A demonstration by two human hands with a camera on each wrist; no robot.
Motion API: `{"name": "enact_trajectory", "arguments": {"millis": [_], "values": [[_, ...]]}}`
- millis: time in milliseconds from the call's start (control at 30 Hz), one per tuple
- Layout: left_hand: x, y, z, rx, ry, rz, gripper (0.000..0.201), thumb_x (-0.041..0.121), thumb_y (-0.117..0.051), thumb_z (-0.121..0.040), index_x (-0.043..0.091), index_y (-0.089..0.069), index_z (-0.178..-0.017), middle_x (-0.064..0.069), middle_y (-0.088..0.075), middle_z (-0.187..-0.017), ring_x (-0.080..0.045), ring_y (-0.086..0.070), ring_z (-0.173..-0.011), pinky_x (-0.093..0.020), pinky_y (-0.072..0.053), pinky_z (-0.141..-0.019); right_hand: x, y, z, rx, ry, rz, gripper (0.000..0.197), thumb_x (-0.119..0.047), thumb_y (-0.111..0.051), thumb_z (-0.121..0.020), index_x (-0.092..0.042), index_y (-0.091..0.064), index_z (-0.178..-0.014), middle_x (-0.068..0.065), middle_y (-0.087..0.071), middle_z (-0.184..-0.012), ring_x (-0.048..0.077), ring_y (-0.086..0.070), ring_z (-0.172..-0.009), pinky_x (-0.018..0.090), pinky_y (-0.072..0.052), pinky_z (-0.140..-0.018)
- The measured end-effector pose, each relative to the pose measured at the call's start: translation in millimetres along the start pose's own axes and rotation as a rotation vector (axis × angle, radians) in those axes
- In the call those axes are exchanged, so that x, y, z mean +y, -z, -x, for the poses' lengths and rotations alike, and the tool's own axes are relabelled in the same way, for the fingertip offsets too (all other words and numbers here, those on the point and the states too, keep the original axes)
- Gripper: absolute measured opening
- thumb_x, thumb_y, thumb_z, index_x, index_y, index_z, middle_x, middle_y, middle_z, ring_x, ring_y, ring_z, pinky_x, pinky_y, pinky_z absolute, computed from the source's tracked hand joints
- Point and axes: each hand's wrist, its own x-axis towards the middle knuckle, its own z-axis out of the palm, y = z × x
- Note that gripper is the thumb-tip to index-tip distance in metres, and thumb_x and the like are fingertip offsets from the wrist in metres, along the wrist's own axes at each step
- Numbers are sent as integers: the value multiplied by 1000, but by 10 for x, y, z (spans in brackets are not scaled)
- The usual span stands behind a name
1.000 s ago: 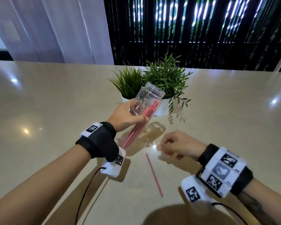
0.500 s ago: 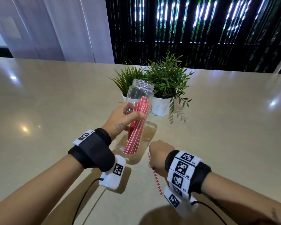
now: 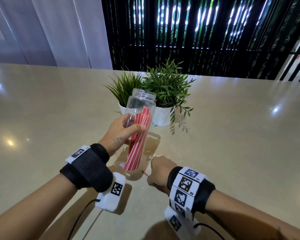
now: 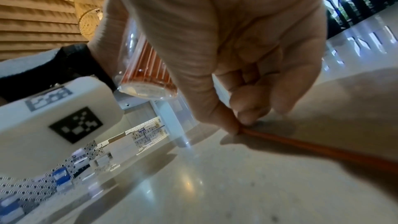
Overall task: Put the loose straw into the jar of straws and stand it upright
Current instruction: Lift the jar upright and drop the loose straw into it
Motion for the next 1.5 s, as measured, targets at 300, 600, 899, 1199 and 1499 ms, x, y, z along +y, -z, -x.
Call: {"name": "enact_trajectory", "arguments": {"millis": [300, 600, 899, 1199, 1499], "values": [[14, -47, 5, -18, -2, 9, 68, 53, -59, -46, 12, -52, -101, -1, -61, -89, -4, -64, -70, -15, -51, -51, 73, 192, 59, 27, 73, -3, 18, -19, -50, -89, -8, -54, -75, 4, -53, -70, 20, -53, -65, 23, -38, -52], [112, -228, -34, -92, -14, 57, 65, 54, -59, -48, 20, -53, -103, 1, -62, -95, 0, -65, -72, -15, -52, -54, 487, 1483, 252, 697, 222, -596, 27, -12, -41, -89, -14, -41, -63, 11, -59, -67, 17, -52, -53, 17, -39, -42], [299, -583, -115, -123, -87, 148, 59, 48, -65, -46, 27, -55, -100, 9, -68, -89, 0, -65, -79, -17, -52, -60, 342, 2226, 627, 1032, 526, -1014, 21, -6, -40, -90, -16, -43, -72, 2, -62, -67, 3, -56, -47, 15, -45, -40], [519, -705, -184, -41, -259, 105, 66, 57, -70, -46, 27, -57, -104, 0, -68, -102, -14, -64, -94, -38, -52, -85, 283, 2221, 716, 962, 486, -860, 21, -9, -45, -89, -17, -46, -69, 9, -67, -78, 9, -52, -58, 11, -35, -38], [646, -736, -199, -21, -307, 106, 62, 55, -67, -47, 24, -57, -100, 4, -69, -94, -10, -64, -90, -30, -48, -82, 246, 2098, 766, 911, 513, -728, 17, -10, -56, -81, -6, -56, -64, -6, -45, -58, -2, -38, -44, 2, -32, -44]]}}
